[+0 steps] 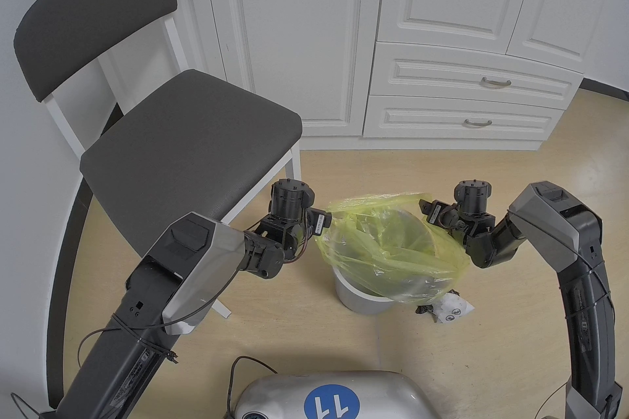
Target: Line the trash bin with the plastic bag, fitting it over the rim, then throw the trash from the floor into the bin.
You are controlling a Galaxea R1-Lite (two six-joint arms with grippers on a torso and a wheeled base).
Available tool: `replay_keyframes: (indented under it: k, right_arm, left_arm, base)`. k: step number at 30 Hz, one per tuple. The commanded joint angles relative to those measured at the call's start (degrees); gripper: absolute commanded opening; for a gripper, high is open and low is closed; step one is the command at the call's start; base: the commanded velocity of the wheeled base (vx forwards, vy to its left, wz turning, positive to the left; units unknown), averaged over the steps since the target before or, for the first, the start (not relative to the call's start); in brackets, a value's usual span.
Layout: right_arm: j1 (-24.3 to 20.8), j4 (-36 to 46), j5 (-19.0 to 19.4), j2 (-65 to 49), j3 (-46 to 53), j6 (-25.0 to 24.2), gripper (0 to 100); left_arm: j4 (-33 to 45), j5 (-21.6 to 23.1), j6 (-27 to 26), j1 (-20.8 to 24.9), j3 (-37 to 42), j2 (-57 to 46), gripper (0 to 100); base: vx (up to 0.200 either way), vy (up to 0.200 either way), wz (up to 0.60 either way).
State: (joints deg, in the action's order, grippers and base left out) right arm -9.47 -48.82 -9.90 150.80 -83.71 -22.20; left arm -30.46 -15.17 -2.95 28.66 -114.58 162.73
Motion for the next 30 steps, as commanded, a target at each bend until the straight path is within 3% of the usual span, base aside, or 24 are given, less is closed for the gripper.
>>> replay_keyframes:
  k: [1,10,13,18,24,30]
  right_arm:
    - [-0.37,0.04,0.23,4.68,-4.35,-2.59,100]
    - [-0.37,0.75,0.49,8.2,-10.95,-5.22,100]
    - [-0.2,0.84,0.67,8.81,-12.44,-5.31,100]
    - [0.42,1.54,0.67,9.08,-13.23,-5.49,100]
    - [1.12,6.9,0.58,7.32,-13.14,-5.57,100]
    - [1.56,17.27,0.58,2.75,-11.74,-5.66,100]
  left_arm:
    - [-1.44,0.05,2.42,-1.5,-0.01,1.36,100]
    - [-3.02,1.28,6.03,-2.56,-0.01,2.06,100]
    - [-5.31,6.38,8.14,-2.82,-0.01,2.77,100]
    - [-5.75,7.34,8.4,-2.82,-0.01,3.56,100]
    - [-4.69,6.9,8.66,-3.08,-0.01,3.82,100]
    - [-1.62,5.32,9.89,-3.0,-0.01,2.77,100]
  base:
    - [0.0,0.0,0.0]
    - [0.0,0.0,0.0]
    - [0.0,0.0,0.0]
    - [0.0,0.0,0.0]
    - [0.0,0.0,0.0]
    - [0.0,0.0,0.0]
